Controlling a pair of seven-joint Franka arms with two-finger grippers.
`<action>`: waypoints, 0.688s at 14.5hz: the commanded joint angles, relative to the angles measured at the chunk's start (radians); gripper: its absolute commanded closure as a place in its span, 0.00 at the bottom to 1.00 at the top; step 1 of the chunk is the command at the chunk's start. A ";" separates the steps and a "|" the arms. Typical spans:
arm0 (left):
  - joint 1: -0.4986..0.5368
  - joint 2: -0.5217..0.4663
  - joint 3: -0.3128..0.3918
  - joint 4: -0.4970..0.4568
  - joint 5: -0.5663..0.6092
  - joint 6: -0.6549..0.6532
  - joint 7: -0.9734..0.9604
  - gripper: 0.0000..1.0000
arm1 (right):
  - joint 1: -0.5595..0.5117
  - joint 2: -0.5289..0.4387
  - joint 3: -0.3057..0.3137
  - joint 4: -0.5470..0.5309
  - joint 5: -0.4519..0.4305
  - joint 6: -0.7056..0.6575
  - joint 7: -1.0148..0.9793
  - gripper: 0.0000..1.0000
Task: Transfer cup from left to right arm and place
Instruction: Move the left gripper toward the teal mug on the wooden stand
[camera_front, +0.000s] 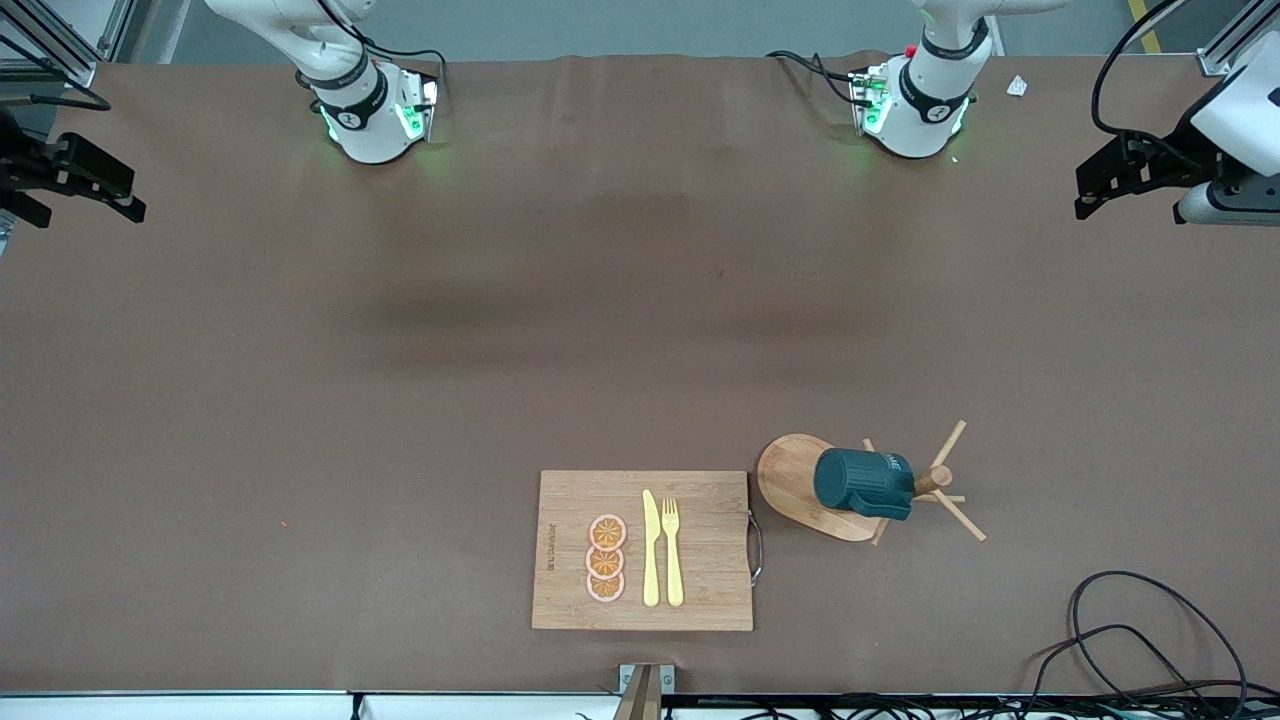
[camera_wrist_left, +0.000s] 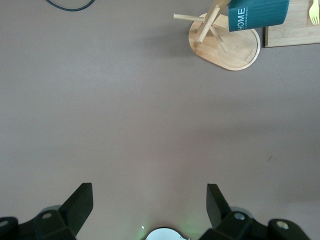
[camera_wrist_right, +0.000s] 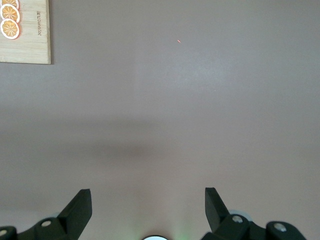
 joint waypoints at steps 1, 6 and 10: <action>0.000 0.000 -0.004 0.019 0.005 -0.020 0.009 0.00 | -0.011 0.006 0.007 0.019 -0.001 -0.004 0.001 0.00; -0.001 0.018 -0.002 0.032 0.007 -0.018 0.010 0.00 | -0.016 0.006 0.007 0.018 0.002 0.014 0.001 0.00; -0.017 0.041 -0.014 0.032 -0.005 -0.015 -0.064 0.00 | -0.016 0.006 0.007 0.018 -0.003 0.016 0.001 0.00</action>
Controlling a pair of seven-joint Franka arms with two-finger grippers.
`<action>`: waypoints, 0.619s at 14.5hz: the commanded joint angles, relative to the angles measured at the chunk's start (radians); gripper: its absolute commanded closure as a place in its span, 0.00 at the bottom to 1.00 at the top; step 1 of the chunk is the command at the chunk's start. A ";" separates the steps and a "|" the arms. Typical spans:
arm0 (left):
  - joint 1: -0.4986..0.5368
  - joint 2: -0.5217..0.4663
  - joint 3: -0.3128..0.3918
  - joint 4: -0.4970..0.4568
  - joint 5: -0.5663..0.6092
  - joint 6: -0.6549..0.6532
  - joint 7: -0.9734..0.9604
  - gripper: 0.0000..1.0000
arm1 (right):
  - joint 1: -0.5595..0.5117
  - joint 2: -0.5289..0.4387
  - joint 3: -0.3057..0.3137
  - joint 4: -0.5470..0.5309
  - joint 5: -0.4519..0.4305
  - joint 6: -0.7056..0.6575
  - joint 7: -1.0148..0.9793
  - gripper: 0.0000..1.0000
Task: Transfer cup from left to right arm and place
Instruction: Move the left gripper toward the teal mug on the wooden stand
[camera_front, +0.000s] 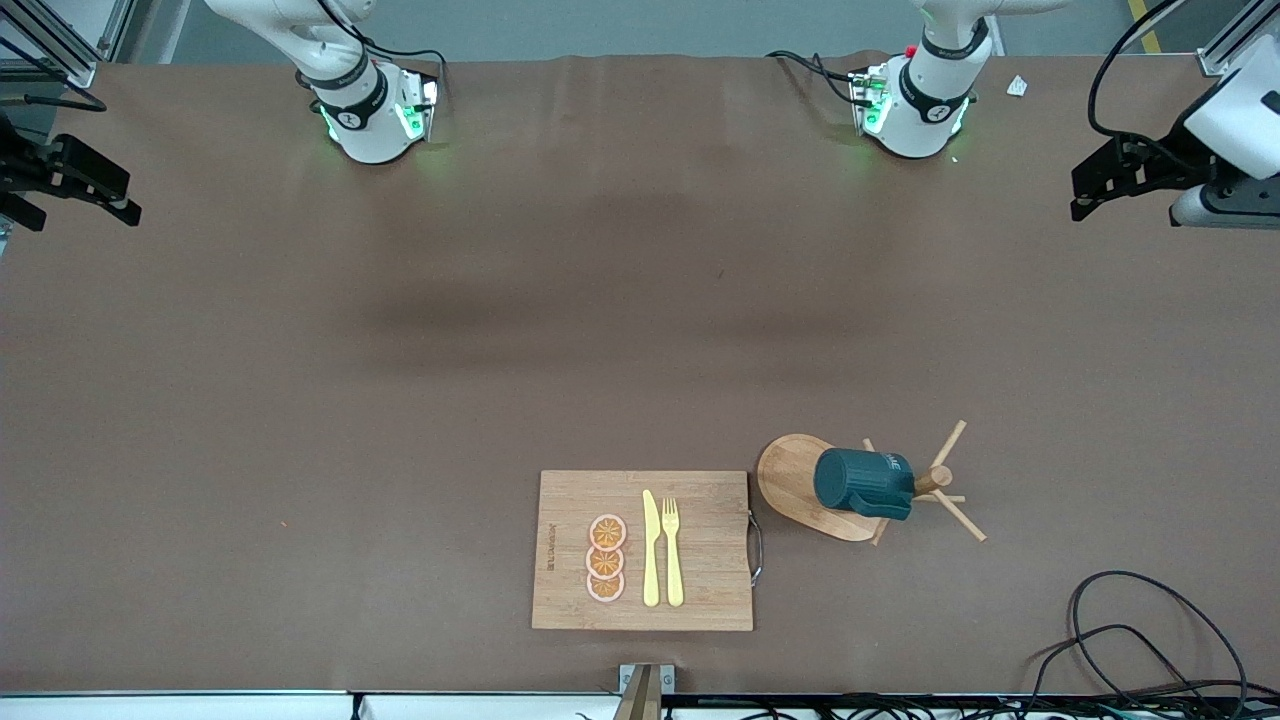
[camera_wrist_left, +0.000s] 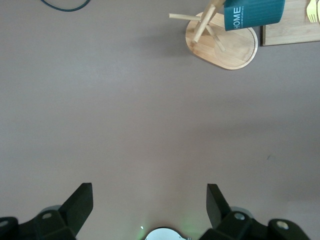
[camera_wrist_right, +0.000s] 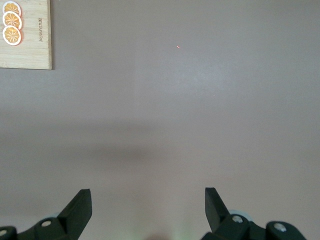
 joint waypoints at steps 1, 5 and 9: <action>-0.007 0.034 -0.026 0.025 -0.015 -0.013 -0.120 0.00 | -0.014 0.006 0.008 0.015 -0.003 -0.002 0.001 0.00; -0.002 0.042 -0.110 -0.032 -0.044 0.059 -0.442 0.00 | -0.017 0.010 0.008 0.015 -0.001 -0.002 -0.006 0.00; -0.001 0.028 -0.167 -0.193 -0.107 0.284 -0.793 0.00 | -0.016 0.010 0.008 0.013 -0.001 -0.005 -0.008 0.00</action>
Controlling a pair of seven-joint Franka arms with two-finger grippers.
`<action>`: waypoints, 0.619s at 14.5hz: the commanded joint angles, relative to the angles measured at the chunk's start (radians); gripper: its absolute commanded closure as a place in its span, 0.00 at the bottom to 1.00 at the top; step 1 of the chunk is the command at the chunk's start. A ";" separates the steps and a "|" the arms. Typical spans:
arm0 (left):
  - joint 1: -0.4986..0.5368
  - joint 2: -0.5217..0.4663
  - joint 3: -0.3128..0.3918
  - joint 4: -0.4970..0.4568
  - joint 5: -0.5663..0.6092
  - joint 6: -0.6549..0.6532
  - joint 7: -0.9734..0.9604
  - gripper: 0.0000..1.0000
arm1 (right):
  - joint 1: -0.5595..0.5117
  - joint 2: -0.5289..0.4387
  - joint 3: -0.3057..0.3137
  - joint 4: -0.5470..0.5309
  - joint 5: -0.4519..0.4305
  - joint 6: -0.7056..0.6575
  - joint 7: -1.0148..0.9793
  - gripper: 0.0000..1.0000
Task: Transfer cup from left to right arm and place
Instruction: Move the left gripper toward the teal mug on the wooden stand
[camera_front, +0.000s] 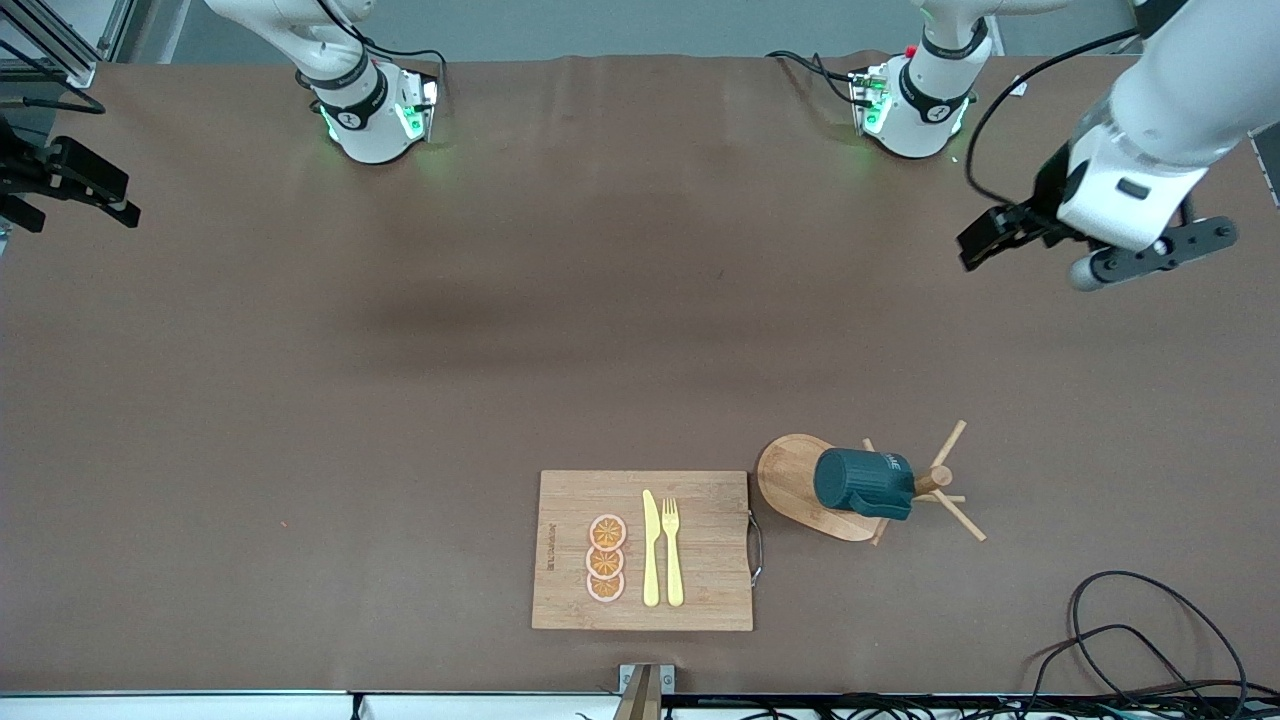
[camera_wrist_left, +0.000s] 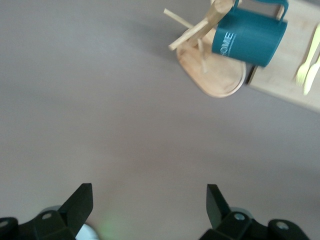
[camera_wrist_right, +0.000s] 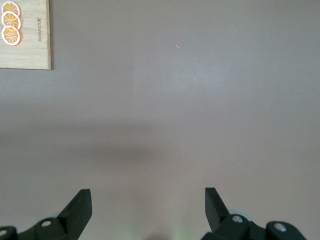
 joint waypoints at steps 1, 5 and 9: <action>0.005 -0.025 -0.021 -0.112 -0.039 0.133 -0.211 0.00 | -0.014 0.008 0.008 0.015 0.000 -0.005 -0.008 0.00; 0.007 -0.025 -0.027 -0.212 -0.100 0.311 -0.474 0.00 | -0.008 0.006 0.013 0.015 0.000 -0.009 -0.008 0.00; 0.008 -0.025 -0.027 -0.313 -0.192 0.523 -0.621 0.00 | -0.008 0.006 0.015 0.015 0.000 -0.011 -0.009 0.00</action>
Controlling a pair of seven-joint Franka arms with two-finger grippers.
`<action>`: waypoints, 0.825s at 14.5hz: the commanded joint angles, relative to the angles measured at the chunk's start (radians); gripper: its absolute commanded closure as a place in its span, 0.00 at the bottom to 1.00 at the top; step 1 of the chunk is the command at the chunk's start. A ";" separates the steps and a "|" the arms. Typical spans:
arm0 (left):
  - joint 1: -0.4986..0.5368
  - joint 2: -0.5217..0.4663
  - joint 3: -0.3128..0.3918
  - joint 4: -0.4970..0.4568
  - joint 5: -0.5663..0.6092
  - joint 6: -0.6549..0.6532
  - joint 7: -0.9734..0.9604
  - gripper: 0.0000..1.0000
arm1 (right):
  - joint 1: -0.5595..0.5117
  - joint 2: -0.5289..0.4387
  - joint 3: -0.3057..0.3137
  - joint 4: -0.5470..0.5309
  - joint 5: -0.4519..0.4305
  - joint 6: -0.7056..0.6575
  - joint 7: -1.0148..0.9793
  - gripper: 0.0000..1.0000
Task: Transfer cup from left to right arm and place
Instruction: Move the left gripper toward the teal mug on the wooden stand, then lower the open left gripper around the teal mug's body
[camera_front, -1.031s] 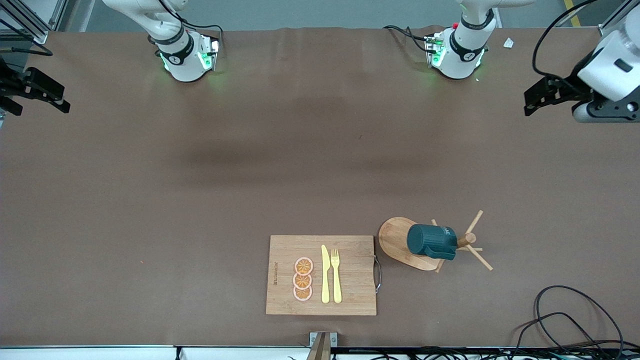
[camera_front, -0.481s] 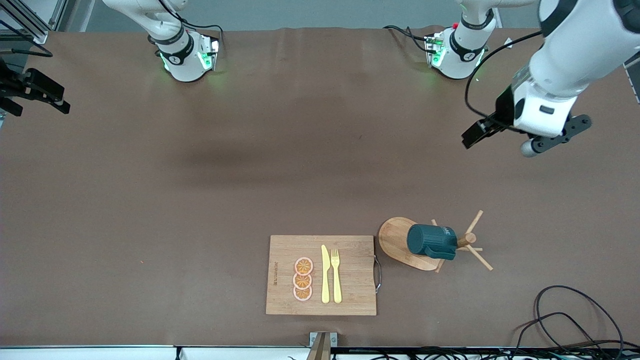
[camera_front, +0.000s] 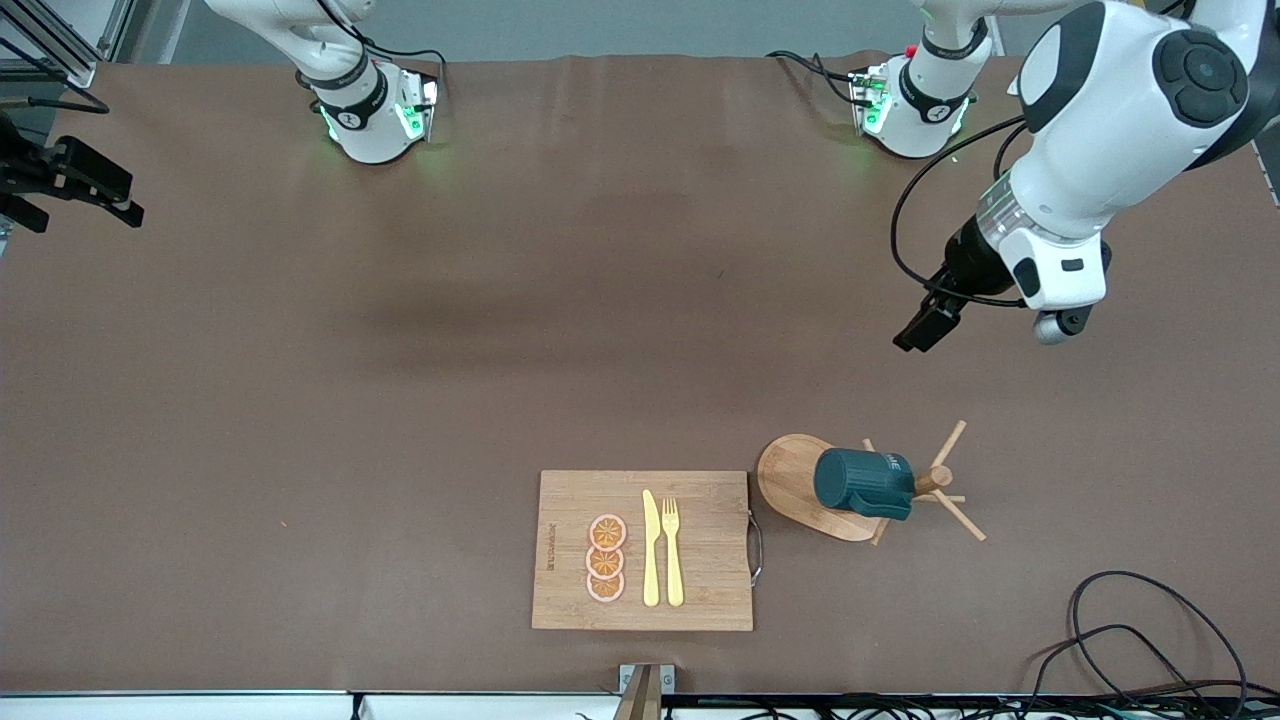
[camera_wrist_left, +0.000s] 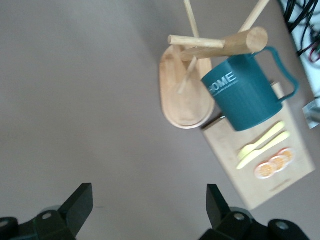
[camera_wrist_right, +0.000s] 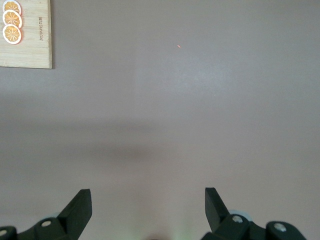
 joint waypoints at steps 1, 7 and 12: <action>0.007 -0.026 -0.002 -0.094 -0.070 0.143 -0.067 0.00 | -0.008 0.006 0.006 0.015 0.000 -0.010 -0.010 0.00; 0.005 0.006 -0.005 -0.145 -0.076 0.322 -0.105 0.00 | -0.011 0.006 0.006 0.015 0.003 -0.013 -0.012 0.00; 0.005 0.060 -0.005 -0.151 -0.206 0.455 -0.218 0.00 | -0.009 0.004 0.006 0.016 0.002 -0.014 -0.014 0.00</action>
